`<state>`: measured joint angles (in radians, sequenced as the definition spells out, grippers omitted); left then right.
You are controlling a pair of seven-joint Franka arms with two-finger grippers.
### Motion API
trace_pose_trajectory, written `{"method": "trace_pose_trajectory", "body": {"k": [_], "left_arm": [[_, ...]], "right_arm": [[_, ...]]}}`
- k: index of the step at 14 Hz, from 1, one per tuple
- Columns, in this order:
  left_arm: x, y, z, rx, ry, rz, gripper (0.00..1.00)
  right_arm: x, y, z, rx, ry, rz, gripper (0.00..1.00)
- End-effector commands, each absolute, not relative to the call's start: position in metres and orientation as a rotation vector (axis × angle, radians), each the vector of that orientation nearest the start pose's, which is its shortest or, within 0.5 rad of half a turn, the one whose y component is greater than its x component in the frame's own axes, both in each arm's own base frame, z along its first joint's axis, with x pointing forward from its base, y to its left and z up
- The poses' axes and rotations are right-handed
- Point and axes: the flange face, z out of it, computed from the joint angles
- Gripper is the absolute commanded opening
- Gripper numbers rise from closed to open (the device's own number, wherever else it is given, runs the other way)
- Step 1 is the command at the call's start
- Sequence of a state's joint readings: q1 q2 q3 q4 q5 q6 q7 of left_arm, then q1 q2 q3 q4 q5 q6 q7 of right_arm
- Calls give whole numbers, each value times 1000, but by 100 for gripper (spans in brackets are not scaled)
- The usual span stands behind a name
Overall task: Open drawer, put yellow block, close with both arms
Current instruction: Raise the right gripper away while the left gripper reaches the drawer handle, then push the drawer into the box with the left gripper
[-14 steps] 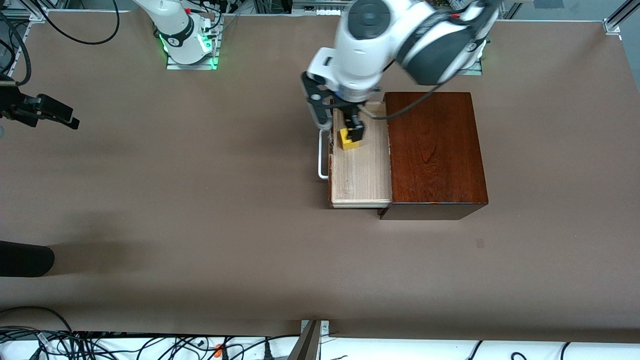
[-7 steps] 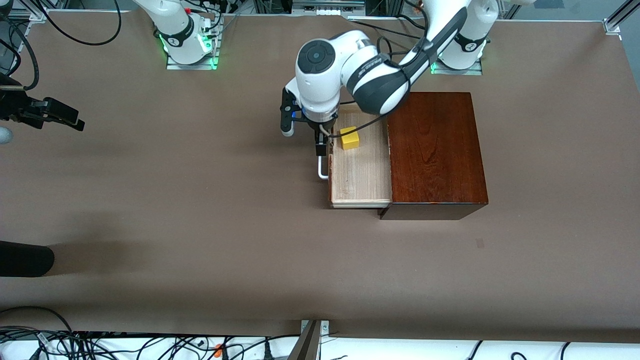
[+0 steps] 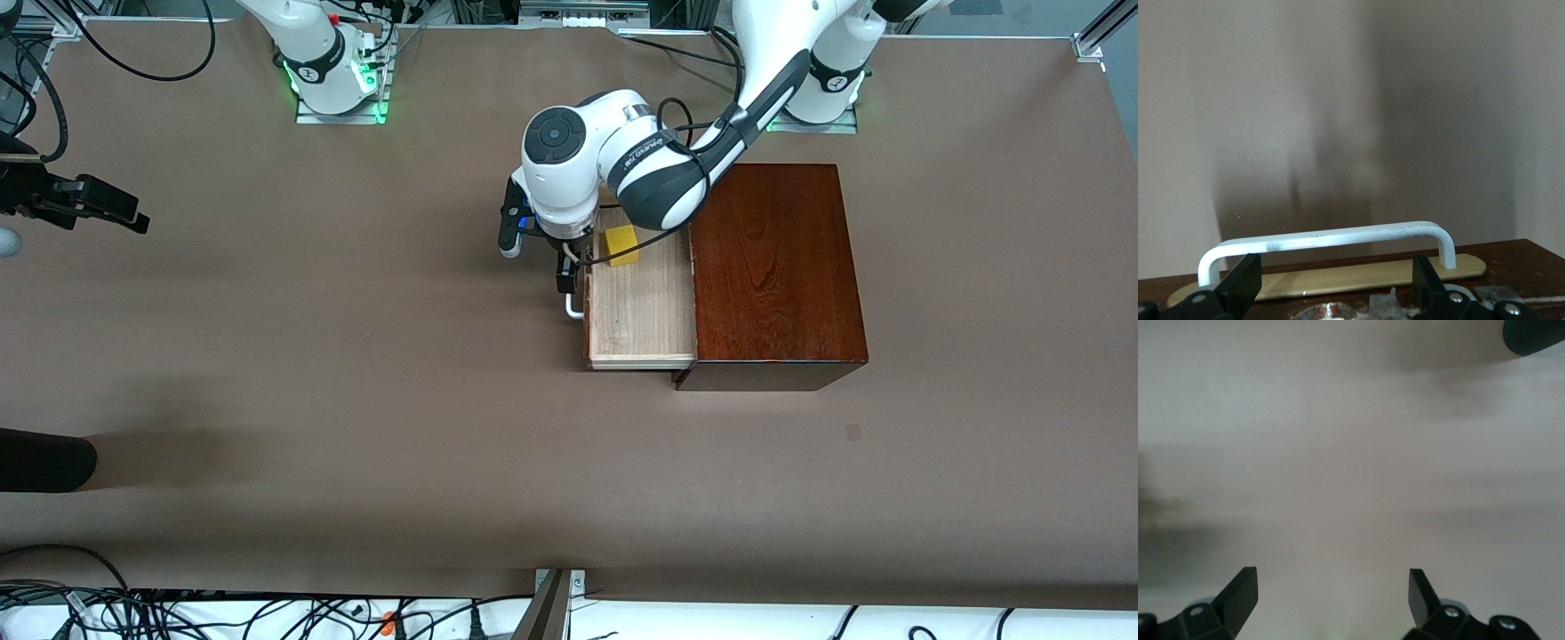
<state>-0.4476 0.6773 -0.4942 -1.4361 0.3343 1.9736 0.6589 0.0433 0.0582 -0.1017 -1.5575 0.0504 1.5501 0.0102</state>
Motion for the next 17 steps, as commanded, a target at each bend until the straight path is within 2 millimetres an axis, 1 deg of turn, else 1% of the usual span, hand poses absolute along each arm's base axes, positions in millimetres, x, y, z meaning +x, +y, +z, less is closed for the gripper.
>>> {"method": "trace_pose_trajectory", "body": {"k": [1, 3, 7, 12, 14, 15, 17], "left_arm": [[494, -520, 326, -2062, 2310, 59, 100], [495, -518, 325, -2044, 2301, 62, 100], [504, -504, 319, -2054, 2270, 96, 100], [505, -487, 322, -2057, 2216, 235, 100], [505, -479, 322, -2091, 2153, 298, 100], [504, -478, 327, -2107, 2124, 295, 100], [502, -475, 327, -2115, 2034, 316, 100]], "right_arm": [[566, -30, 598, -3093, 88, 99, 100], [564, -30, 597, -3091, 90, 125, 100], [564, -30, 597, -3091, 93, 128, 100], [564, -34, 597, -3091, 102, 130, 100], [564, -36, 597, -3091, 107, 129, 100], [564, -36, 597, -3090, 107, 132, 100], [564, -36, 597, -3090, 107, 132, 100]]}}
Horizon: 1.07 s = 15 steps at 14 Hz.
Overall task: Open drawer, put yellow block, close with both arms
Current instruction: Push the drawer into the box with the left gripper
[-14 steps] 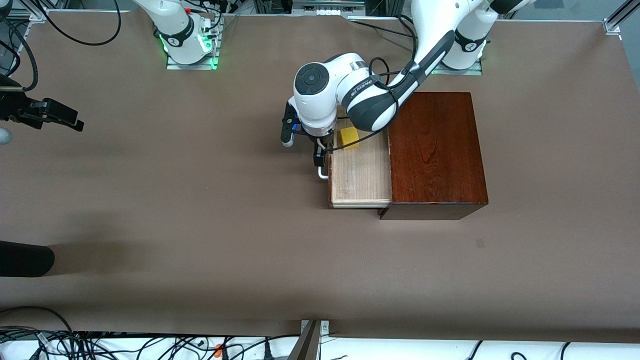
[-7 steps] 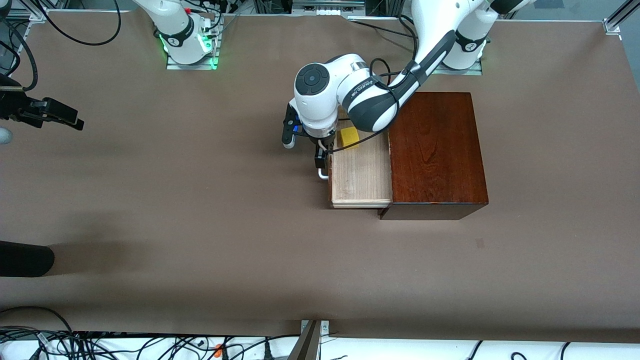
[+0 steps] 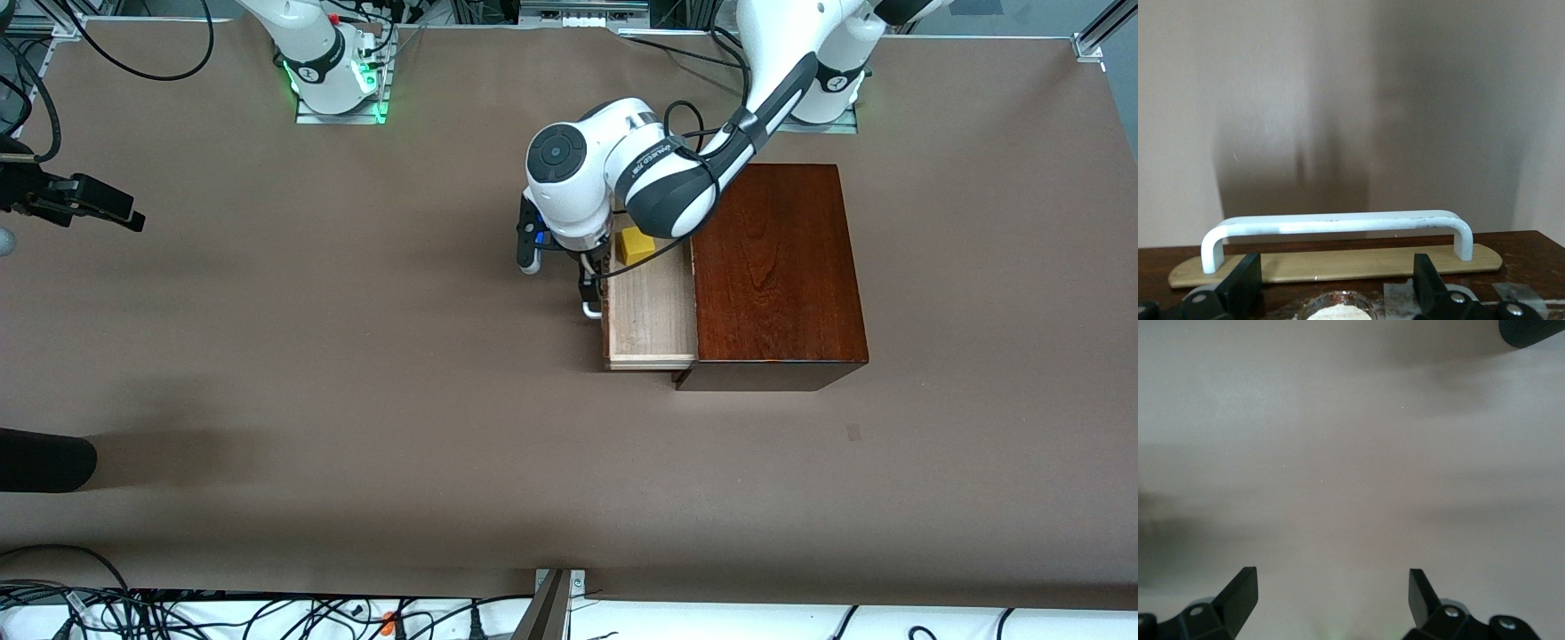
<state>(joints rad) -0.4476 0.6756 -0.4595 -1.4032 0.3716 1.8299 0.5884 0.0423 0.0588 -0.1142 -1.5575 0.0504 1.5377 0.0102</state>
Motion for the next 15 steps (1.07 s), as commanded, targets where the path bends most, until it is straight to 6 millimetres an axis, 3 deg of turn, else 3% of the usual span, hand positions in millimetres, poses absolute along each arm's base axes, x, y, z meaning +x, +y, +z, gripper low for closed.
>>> {"method": "trace_pose_trajectory", "body": {"k": [1, 10, 15], "left_arm": [[500, -476, 327, -2122, 2007, 319, 100], [497, -456, 328, -2074, 1939, 429, 100], [494, -433, 325, -2060, 1912, 495, 100]], "right_arm": [[563, -37, 597, -3090, 109, 132, 100], [562, -37, 596, -3088, 109, 148, 100], [562, -37, 596, -3088, 111, 151, 100]]}}
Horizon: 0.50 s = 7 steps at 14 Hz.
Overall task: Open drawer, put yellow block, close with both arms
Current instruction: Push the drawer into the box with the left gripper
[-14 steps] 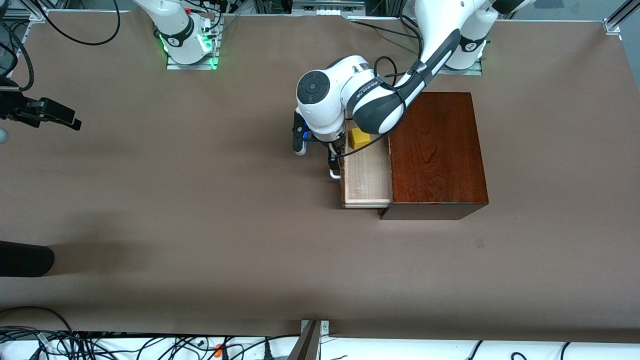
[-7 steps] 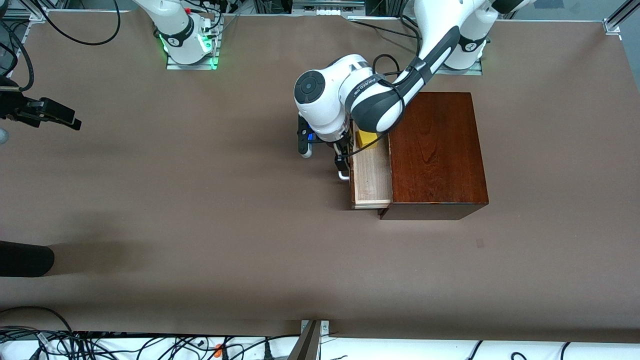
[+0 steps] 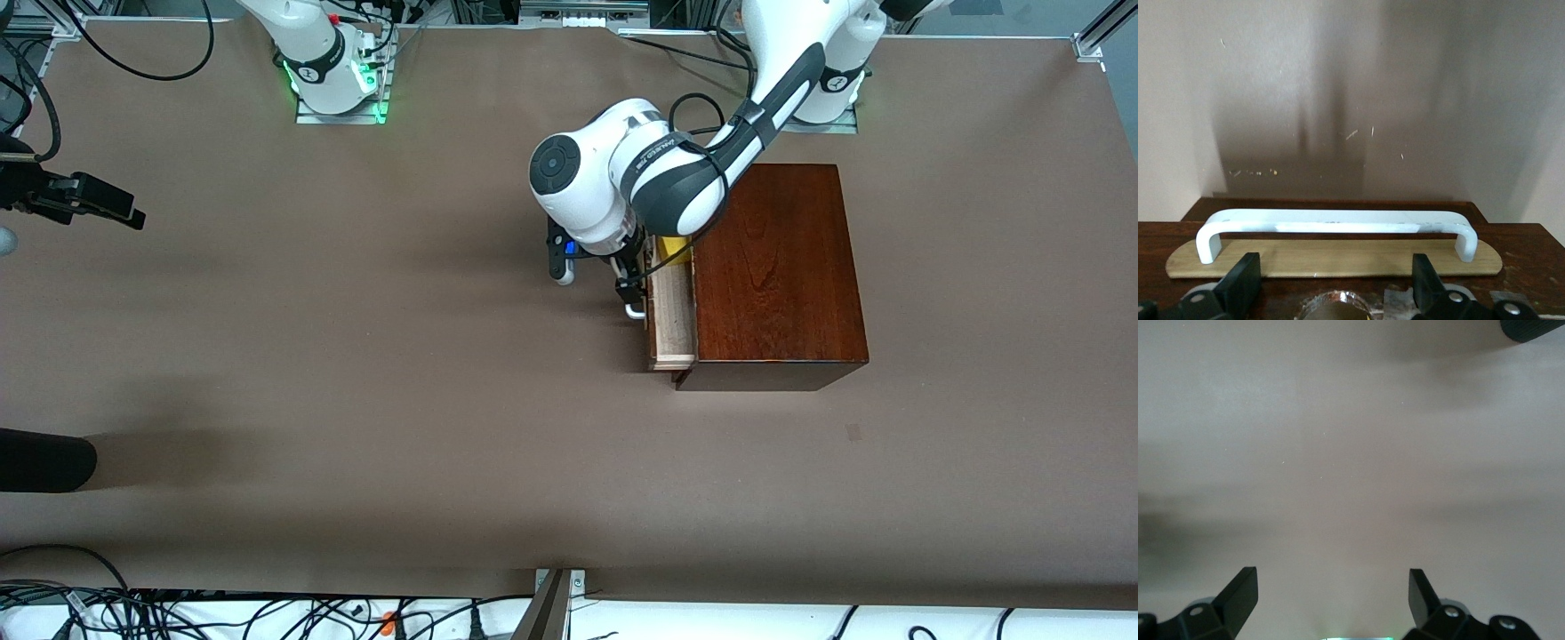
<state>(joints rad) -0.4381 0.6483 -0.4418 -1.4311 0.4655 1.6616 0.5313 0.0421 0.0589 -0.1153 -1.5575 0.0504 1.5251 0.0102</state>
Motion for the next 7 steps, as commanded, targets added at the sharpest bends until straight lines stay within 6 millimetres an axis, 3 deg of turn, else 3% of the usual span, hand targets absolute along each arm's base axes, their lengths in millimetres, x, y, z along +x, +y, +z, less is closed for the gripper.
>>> {"method": "trace_pose_trajectory", "body": {"k": [1, 7], "left_arm": [[498, -425, 324, -2061, 1899, 520, 100], [507, -400, 327, -2028, 1830, 593, 100]], "right_arm": [[562, -37, 596, -3088, 111, 148, 100], [562, -36, 596, -3088, 109, 148, 100]]}}
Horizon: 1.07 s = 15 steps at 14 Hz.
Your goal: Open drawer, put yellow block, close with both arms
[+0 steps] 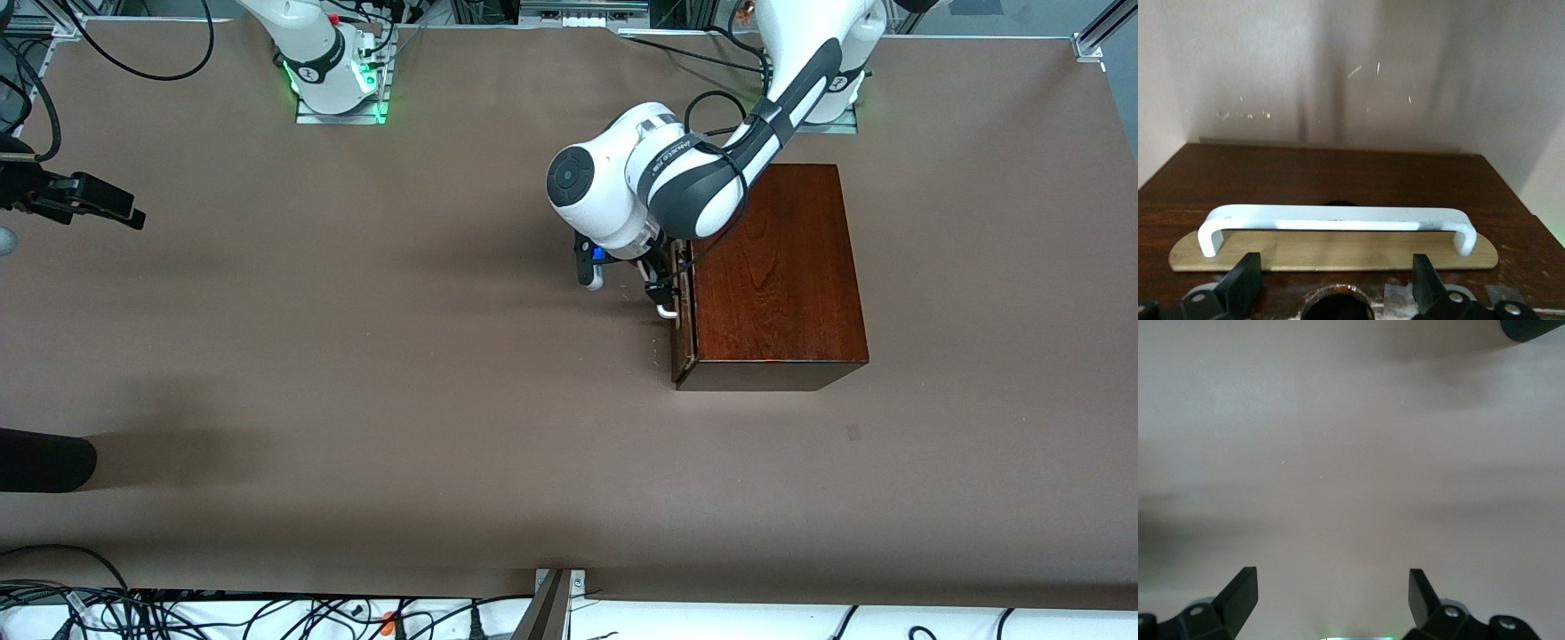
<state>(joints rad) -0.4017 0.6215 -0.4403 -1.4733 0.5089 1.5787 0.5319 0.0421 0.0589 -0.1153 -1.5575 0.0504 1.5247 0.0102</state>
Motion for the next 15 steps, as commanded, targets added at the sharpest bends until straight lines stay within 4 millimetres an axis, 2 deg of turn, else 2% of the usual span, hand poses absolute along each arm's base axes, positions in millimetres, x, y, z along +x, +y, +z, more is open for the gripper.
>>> {"method": "trace_pose_trajectory", "body": {"k": [1, 2, 4, 6, 7, 9, 11, 12, 15], "left_arm": [[508, -399, 327, -2032, 1830, 594, 100], [508, -401, 329, -2035, 1829, 584, 100], [497, -421, 328, -2046, 1818, 543, 100], [490, -439, 335, -2153, 1687, 462, 100], [481, -455, 340, -2201, 1628, 419, 100], [471, -476, 355, -2325, 1459, 323, 100], [462, -497, 381, -2508, 1211, 221, 100], [462, -500, 395, -2560, 1116, 170, 100], [466, -494, 464, -2739, 956, 71, 100]], "right_arm": [[562, -36, 596, -3088, 109, 148, 100], [562, -36, 596, -3088, 109, 148, 100], [562, -36, 596, -3088, 109, 148, 100], [562, -36, 596, -3088, 109, 148, 100], [562, -37, 596, -3088, 111, 148, 100], [562, -37, 596, -3088, 111, 148, 100], [562, -36, 596, -3088, 109, 148, 100], [562, -36, 596, -3088, 109, 148, 100], [562, -37, 596, -3088, 111, 148, 100]]}}
